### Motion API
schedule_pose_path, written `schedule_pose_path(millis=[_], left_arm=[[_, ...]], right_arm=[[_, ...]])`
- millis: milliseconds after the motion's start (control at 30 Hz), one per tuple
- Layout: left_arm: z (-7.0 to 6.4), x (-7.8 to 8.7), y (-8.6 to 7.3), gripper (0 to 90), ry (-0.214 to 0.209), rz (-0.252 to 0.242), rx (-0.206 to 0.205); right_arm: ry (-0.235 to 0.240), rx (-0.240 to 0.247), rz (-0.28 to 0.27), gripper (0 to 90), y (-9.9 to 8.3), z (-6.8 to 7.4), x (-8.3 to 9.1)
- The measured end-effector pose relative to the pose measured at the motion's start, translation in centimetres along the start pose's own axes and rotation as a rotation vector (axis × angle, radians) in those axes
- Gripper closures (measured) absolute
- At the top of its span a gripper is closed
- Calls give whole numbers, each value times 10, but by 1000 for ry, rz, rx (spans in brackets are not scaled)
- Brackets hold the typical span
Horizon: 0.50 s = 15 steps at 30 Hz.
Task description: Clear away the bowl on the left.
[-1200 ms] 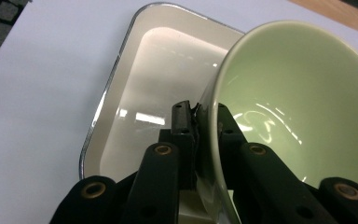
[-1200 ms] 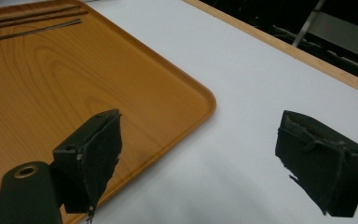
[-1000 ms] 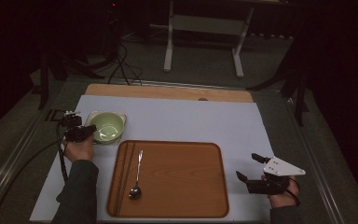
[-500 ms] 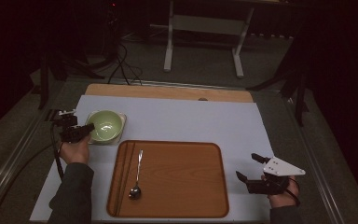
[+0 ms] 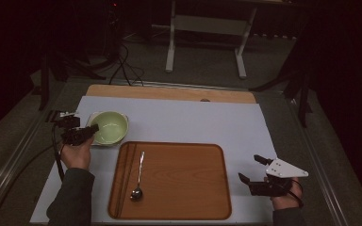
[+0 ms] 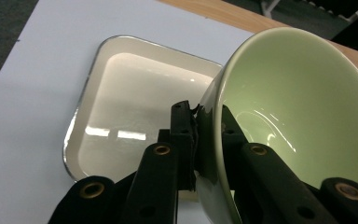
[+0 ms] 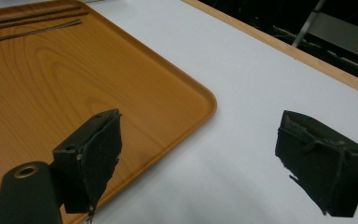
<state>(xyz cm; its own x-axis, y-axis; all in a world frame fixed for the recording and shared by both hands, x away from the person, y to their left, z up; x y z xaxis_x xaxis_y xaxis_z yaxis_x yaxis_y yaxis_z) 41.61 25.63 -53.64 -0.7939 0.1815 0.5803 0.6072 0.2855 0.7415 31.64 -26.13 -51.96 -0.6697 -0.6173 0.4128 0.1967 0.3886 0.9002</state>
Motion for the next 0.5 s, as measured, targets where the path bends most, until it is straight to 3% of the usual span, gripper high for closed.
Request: schedule_pose_path(millis=[500], left_arm=[[-27, 16, -3, 824, -62, -6, -43]], right_arm=[[-2, 0, -3, 141, 0, 0, 0]])
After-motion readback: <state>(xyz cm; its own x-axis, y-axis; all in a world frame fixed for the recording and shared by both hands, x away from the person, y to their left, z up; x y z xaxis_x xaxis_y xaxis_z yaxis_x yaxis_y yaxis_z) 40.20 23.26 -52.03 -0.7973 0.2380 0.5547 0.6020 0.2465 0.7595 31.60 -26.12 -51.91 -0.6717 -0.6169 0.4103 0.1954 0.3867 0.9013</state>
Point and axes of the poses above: each handheld gripper's, and its own axes: x roughly backward along the jaws, y roughly out of its top, z roughly to its left, the point moved 10 cm from there along -x, roughly forward along the jaws, and after that the axes turned 5 degrees about -z, right-handed, at the moved point
